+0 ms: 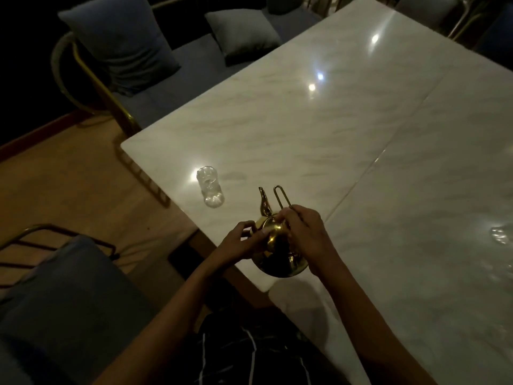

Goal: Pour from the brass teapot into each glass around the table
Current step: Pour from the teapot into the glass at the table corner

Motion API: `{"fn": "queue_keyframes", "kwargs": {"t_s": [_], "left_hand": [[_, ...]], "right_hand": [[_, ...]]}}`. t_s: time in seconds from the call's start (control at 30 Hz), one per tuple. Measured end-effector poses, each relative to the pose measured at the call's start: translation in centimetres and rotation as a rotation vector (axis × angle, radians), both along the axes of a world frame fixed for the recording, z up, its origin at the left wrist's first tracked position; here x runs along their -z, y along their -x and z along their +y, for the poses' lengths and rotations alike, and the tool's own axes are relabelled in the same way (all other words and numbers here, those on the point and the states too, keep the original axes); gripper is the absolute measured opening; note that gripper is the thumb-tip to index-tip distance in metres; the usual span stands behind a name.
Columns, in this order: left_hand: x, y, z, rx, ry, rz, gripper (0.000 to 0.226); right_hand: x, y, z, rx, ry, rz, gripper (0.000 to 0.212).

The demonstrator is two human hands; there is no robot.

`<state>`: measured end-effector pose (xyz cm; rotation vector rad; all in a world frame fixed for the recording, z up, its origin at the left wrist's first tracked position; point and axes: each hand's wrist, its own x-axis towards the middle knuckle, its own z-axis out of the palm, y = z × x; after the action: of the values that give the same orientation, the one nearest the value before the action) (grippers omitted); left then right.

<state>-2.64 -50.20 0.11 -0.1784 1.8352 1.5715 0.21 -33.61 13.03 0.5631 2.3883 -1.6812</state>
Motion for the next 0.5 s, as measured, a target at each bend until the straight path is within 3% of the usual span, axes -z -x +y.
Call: {"fn": "queue_keyframes", "kwargs": {"t_s": [0.17,0.5], "left_hand": [[0.5,2.3,-4.8,-0.05,0.002,-0.02,0.087],[1.9,4.0,-6.7,-0.251,-0.021,-0.047,0.074]], "right_hand": [[0.7,3.0,-4.5,-0.041,0.015,-0.02,0.028],[2.8,8.0,-7.8,-0.157,-0.001,-0.012,0.025]]}}
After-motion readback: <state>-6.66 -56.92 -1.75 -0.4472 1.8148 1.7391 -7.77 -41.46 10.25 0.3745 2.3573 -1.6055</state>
